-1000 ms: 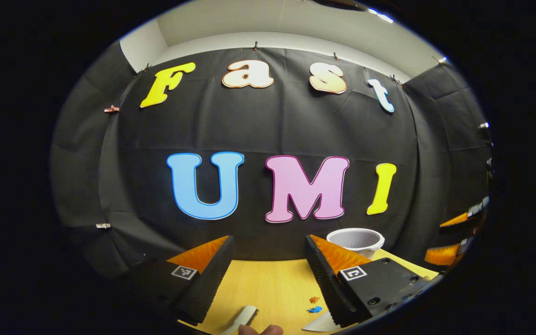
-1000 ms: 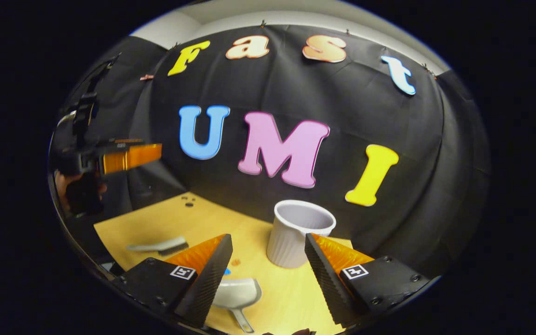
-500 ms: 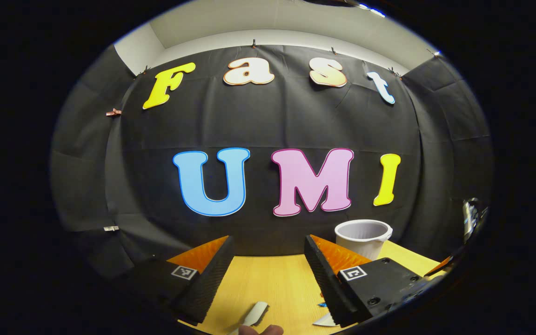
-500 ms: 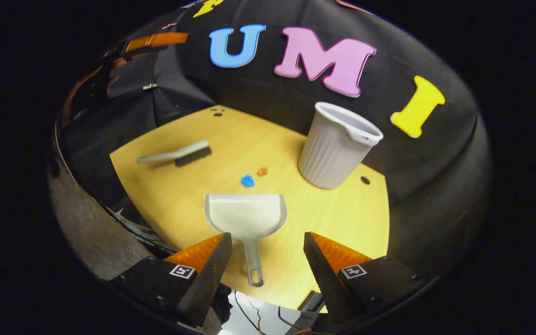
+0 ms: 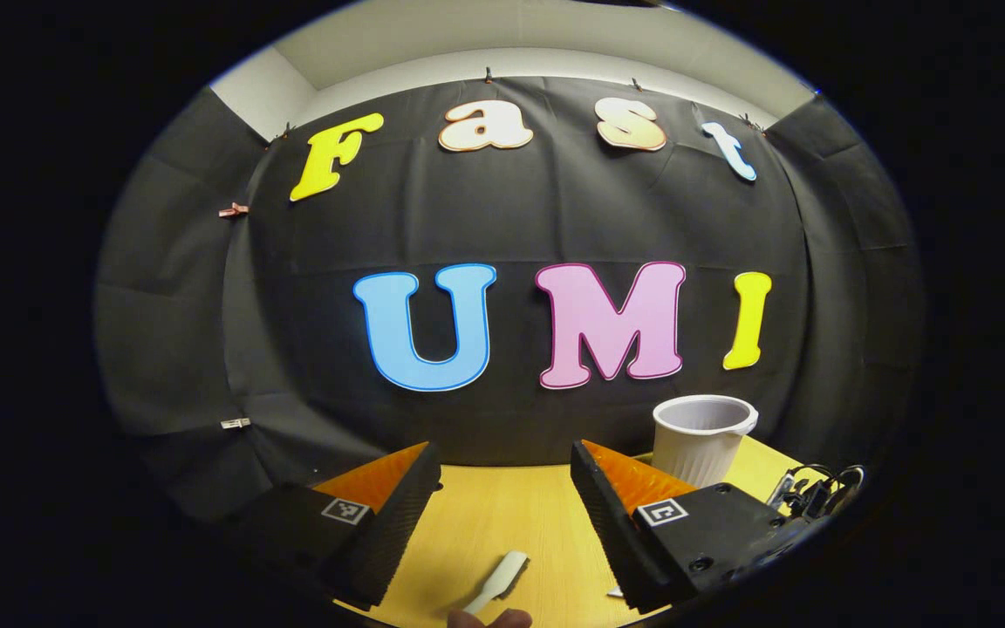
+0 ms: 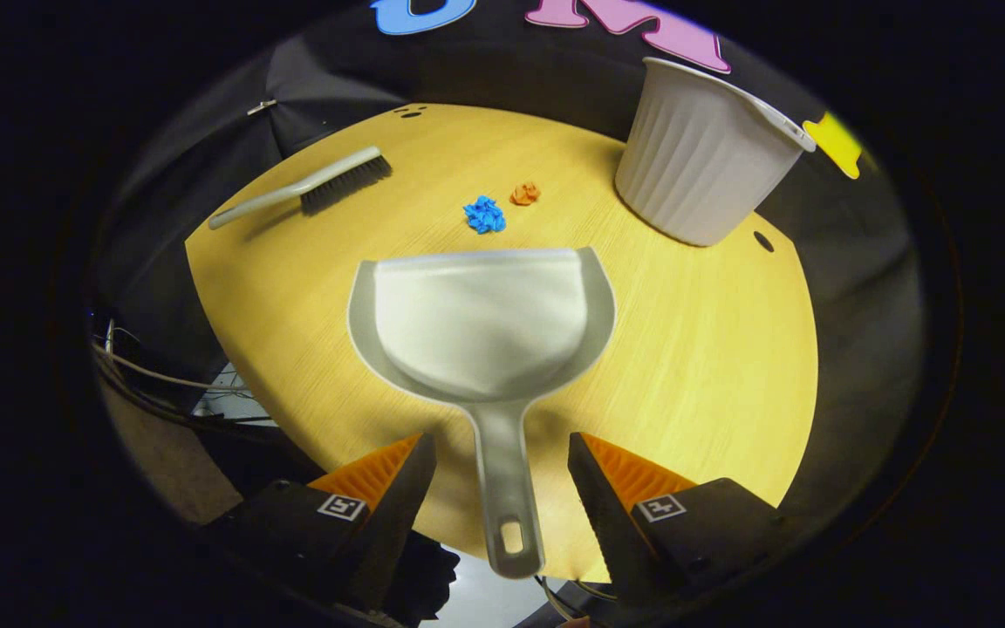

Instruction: Pick up the small broom and dustpan from the desktop, sweep the trash into the dustpan with the broom, and then empty the trash into the garbage bin.

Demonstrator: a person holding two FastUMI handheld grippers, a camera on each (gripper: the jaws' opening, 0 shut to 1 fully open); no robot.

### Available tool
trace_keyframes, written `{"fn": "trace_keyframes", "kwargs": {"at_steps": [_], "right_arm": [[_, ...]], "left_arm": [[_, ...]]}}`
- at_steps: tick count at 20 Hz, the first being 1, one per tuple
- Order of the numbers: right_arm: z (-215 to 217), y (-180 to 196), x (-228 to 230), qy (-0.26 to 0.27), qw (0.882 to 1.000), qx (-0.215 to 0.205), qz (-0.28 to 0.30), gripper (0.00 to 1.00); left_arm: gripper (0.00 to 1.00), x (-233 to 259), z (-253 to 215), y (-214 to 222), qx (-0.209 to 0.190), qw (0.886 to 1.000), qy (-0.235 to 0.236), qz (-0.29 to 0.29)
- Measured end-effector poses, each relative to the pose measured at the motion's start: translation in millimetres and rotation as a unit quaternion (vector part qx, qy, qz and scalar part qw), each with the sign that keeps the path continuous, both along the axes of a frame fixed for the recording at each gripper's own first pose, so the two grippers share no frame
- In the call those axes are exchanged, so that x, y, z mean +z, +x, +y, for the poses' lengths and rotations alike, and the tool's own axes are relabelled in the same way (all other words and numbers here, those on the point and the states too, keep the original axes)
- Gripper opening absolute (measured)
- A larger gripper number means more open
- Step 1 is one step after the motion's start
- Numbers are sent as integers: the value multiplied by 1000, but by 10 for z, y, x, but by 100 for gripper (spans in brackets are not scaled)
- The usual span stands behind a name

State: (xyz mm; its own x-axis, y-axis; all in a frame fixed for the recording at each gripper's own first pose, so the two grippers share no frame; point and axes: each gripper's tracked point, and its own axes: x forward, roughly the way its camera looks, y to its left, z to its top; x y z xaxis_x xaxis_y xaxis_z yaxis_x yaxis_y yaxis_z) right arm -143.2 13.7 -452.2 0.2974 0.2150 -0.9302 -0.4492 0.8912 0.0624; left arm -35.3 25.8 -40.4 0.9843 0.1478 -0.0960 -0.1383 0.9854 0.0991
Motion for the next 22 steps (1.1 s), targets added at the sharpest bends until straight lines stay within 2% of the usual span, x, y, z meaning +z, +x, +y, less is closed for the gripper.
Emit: {"fn": "trace_keyframes", "kwargs": {"at_steps": [6,10,11,15,17,20,22], "right_arm": [[143,58,-254,-6,999,9,39,94],[232,23,-376,4,998,10,68,82],[212,34,-347,3,997,9,74,75],[215,43,-354,-6,996,1,87,74],[199,66,-349,-5,996,4,85,67],[205,104,-359,-2,997,4,81,41],[204,91,-352,-3,997,10,78,40]], "left_arm": [[95,-18,92,-46,16,1000,0,4],[95,-36,110,-43,21,1000,3,6],[95,-55,114,-51,23,1000,2,8],[96,-192,131,-39,27,999,-11,24],[96,-230,145,-12,29,999,-18,29],[95,-258,142,32,29,999,-20,32],[95,-281,155,65,29,999,-16,34]]}}
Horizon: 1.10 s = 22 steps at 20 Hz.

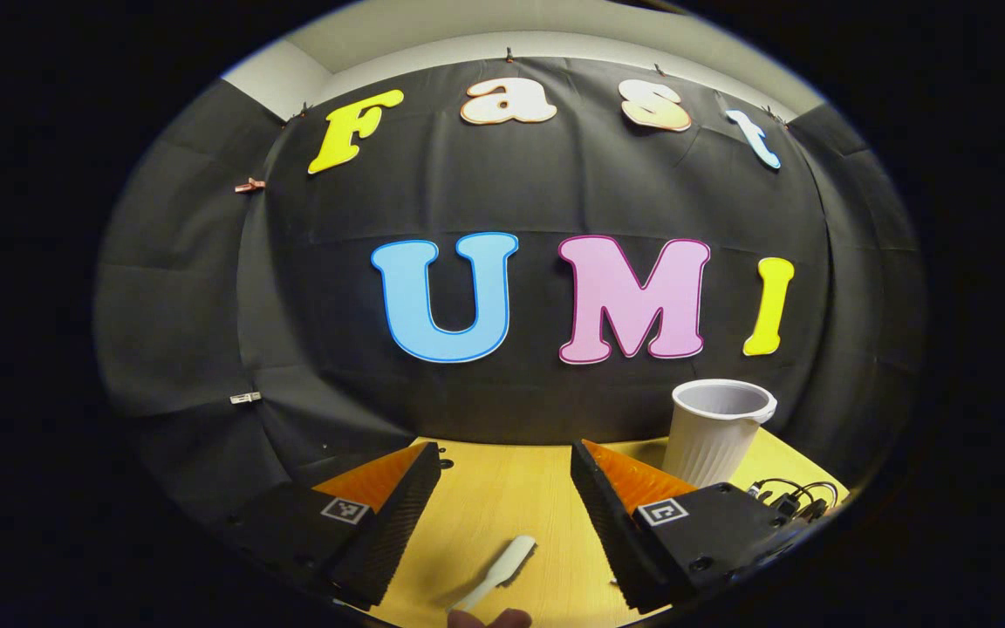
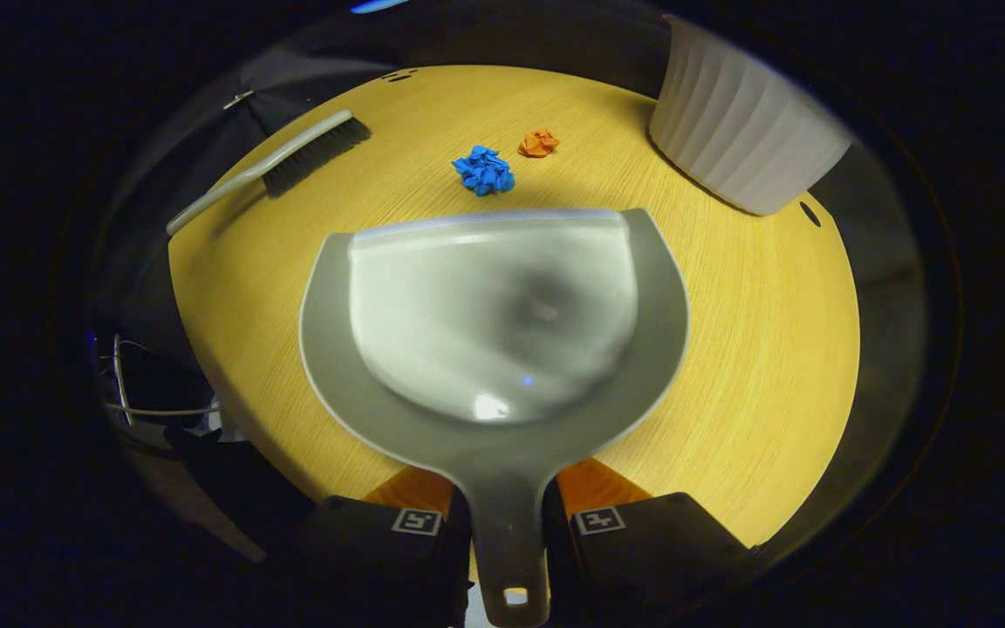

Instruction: Pick up the small broom and dustpan from the desktop, sweep the trash into the dustpan with the broom, and then empty the trash into the garbage bin.

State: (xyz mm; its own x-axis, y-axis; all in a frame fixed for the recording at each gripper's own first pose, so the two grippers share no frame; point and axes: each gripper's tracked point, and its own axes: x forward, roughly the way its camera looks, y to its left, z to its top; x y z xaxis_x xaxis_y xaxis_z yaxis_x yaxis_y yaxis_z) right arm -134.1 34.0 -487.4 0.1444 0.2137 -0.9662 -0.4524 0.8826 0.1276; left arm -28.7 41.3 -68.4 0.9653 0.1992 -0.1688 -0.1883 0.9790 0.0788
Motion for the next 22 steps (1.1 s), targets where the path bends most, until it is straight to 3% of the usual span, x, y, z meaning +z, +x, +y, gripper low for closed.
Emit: {"fn": "trace_keyframes", "kwargs": {"at_steps": [2,3,4,5,6,9,11,16,19,20,22], "right_arm": [[9,13,-2,1,1000,2,-9,39],[8,21,-4,0,1000,3,-13,32],[8,26,13,1,1000,7,-19,41],[-4,22,38,-1,1000,10,-23,35],[-10,25,82,1,1000,8,-28,35],[-13,32,325,17,999,-1,-41,40],[-81,28,434,7,999,9,-49,35],[-156,-79,579,0,998,22,-56,35],[-200,-103,626,0,998,9,-58,35],[-219,-104,643,0,998,1,-57,40],[-268,-116,658,-3,998,-12,-57,40]], "left_arm": [[95,-43,40,23,-2,1000,2,5],[95,-61,58,24,-4,1000,4,8],[95,-89,79,45,-7,1000,6,14],[96,-153,110,55,-10,1000,6,23],[95,-204,125,70,-17,999,3,32],[95,-575,143,115,-47,995,-14,88],[95,-964,122,102,-72,986,-26,146],[95,-2035,189,-59,-107,941,-32,320],[95,-2520,233,-63,-122,916,-22,382],[93,-2653,239,-64,-127,906,-27,402],[92,-2916,266,-107,-136,889,-41,435]]}}
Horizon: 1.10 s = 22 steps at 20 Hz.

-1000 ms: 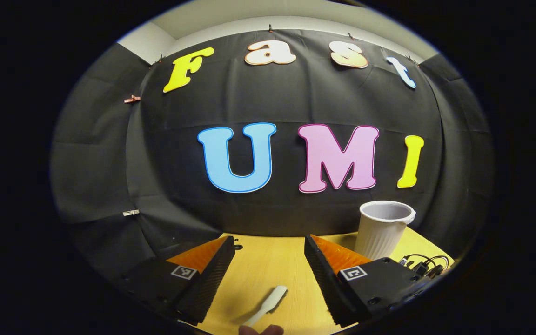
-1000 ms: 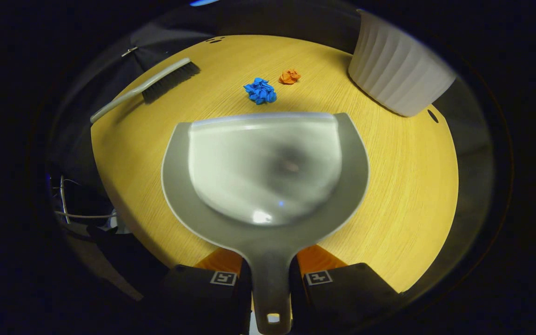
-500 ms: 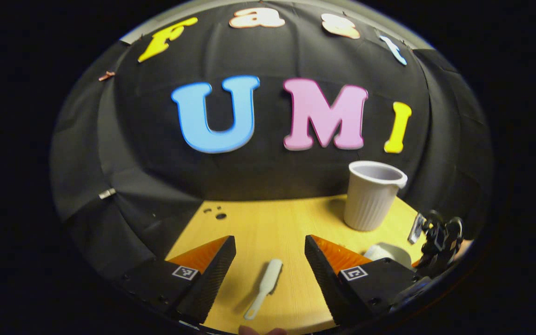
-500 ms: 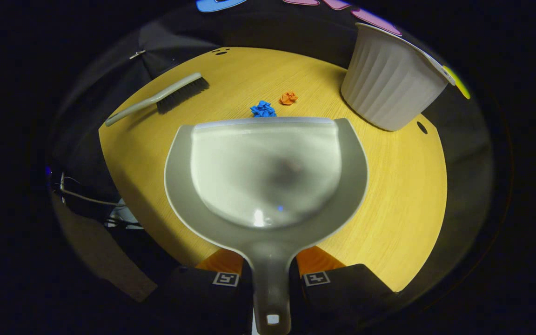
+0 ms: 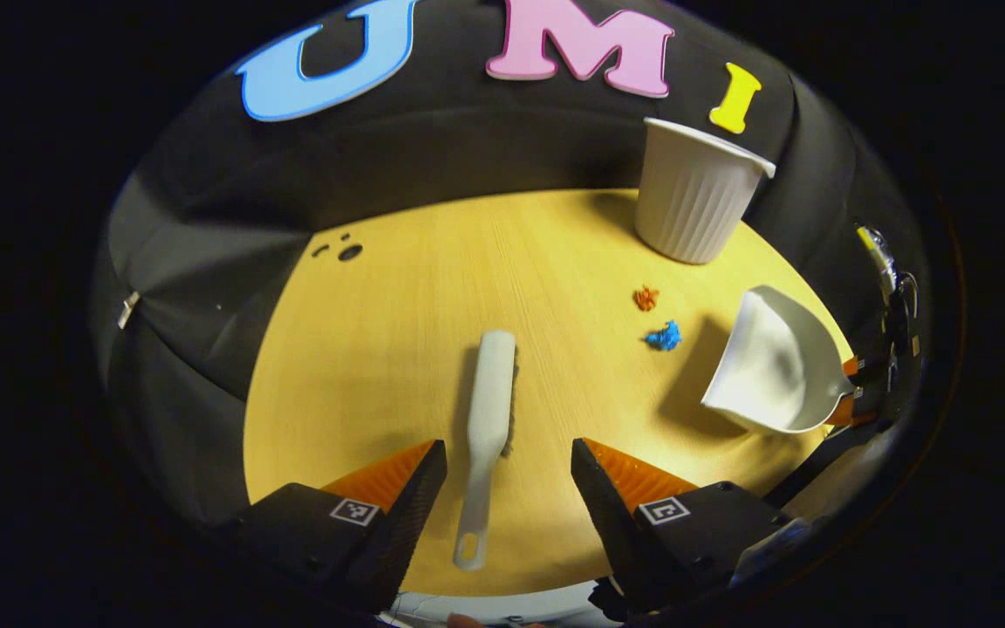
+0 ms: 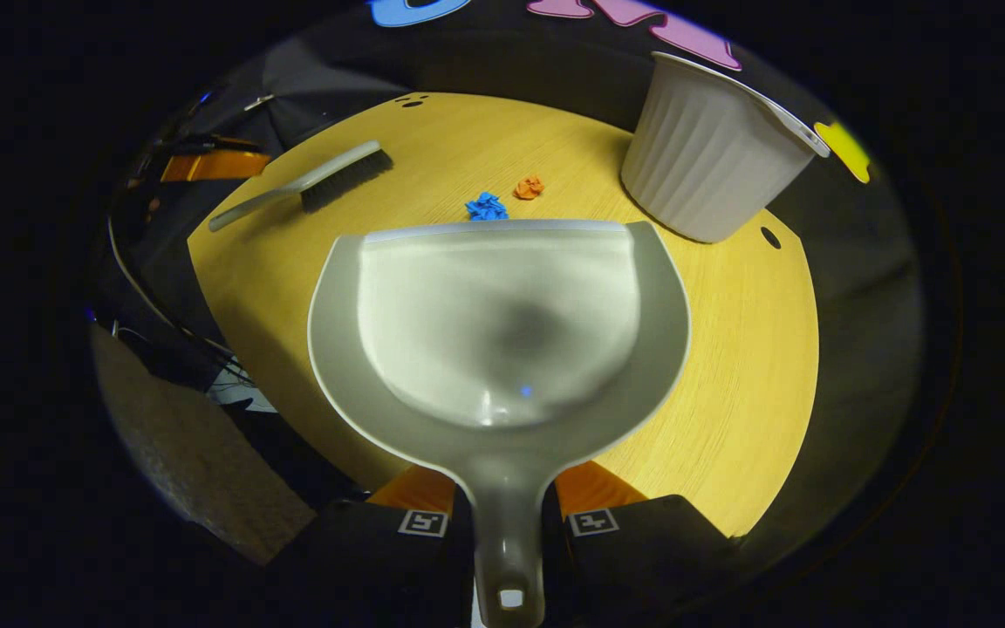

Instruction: Pick up the small broom and dustpan from the desktop, sweep the trash into the dustpan with the broom, and then empty the trash into the garbage bin.

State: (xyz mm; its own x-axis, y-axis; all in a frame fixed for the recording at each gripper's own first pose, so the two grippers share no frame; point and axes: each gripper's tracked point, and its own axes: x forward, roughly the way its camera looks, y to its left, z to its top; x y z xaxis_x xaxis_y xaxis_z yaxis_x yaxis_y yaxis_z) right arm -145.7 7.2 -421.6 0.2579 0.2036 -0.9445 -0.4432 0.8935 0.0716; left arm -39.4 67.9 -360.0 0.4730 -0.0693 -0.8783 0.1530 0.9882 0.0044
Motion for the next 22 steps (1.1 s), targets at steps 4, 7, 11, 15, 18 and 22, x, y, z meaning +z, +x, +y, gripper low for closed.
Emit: {"fn": "trace_keyframes", "kwargs": {"at_steps": [4,7,11,15,18,22], "right_arm": [[-102,-51,23,-5,1000,-20,2,35],[-170,-120,21,-11,999,-36,8,35],[-205,-181,29,-14,999,-51,11,35],[-187,-165,21,-18,999,-42,22,35],[-138,-119,4,-19,999,-22,33,35],[-70,-32,0,-18,999,-7,39,35]], "left_arm": [[92,-472,136,-43,-14,998,12,59],[90,-710,209,-38,-18,995,20,94],[87,-937,290,-42,-2,992,22,127],[78,-1078,304,-70,-13,988,36,149],[60,-1110,257,-26,-21,988,36,146],[39,-1140,201,-65,-19,985,29,171]]}}
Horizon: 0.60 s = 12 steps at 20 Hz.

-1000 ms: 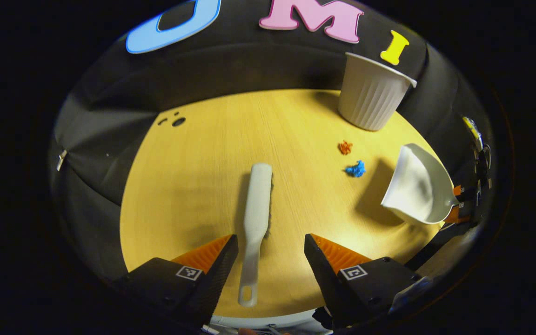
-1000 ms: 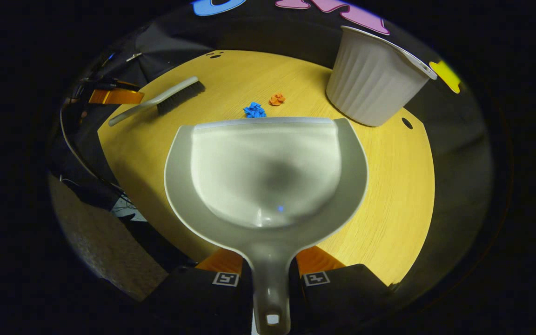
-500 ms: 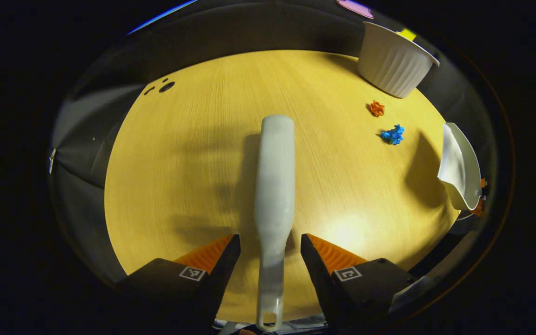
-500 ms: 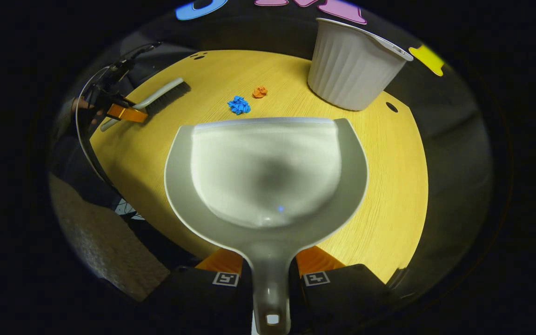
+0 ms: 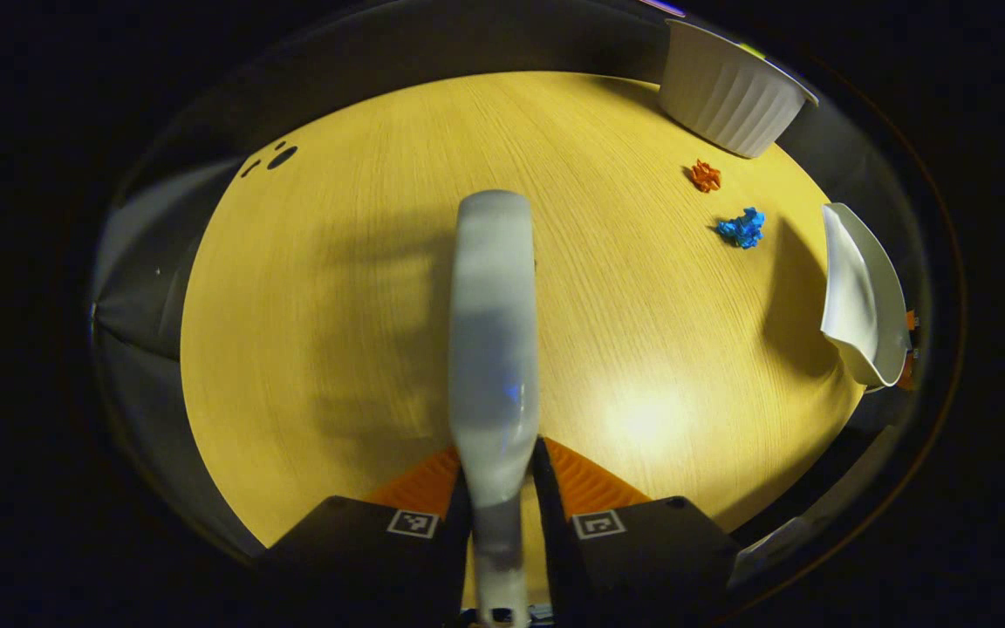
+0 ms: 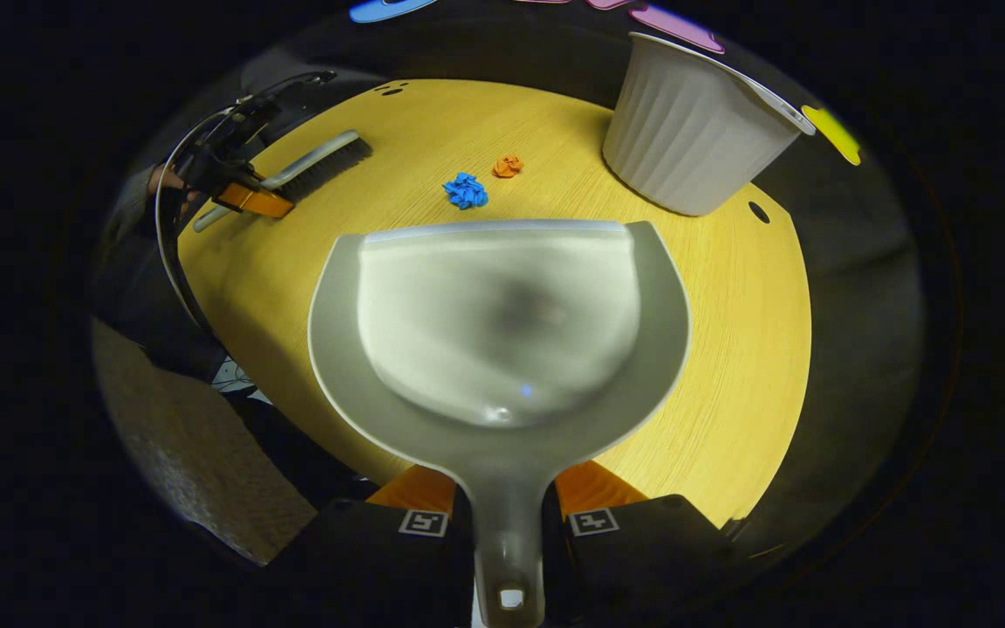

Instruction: Pick up the small broom and dustpan from the desktop, sweep the trash into the dustpan with the broom, and then empty the trash into the garbage bin.

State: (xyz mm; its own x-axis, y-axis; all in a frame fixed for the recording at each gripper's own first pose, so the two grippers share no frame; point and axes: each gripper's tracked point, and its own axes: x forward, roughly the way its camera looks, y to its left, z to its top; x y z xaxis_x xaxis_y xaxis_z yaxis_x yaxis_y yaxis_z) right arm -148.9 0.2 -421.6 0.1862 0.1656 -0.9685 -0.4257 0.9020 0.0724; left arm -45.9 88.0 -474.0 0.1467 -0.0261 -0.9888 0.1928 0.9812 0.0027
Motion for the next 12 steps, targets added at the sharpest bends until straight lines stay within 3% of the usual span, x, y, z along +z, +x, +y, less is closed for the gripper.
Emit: {"fn": "trace_keyframes", "kwargs": {"at_steps": [2,4,5,7,8,11,12], "right_arm": [[48,27,-9,6,1000,3,5,40],[99,48,-19,14,1000,8,14,35],[109,44,-10,17,999,14,25,31],[54,85,-42,3,999,32,40,35],[-2,128,-67,-14,998,42,45,35],[-97,175,-128,-42,995,61,70,35],[-113,174,-156,-44,994,62,81,35]], "left_arm": [[34,-3,-1,-11,23,1000,3,14],[33,-21,-23,-4,15,999,10,26],[30,0,33,54,6,999,32,18],[27,97,172,325,-17,995,99,-27],[26,179,129,488,-19,993,106,-51],[25,196,-374,706,-23,997,49,-46],[20,186,-490,798,-32,997,45,-46]]}}
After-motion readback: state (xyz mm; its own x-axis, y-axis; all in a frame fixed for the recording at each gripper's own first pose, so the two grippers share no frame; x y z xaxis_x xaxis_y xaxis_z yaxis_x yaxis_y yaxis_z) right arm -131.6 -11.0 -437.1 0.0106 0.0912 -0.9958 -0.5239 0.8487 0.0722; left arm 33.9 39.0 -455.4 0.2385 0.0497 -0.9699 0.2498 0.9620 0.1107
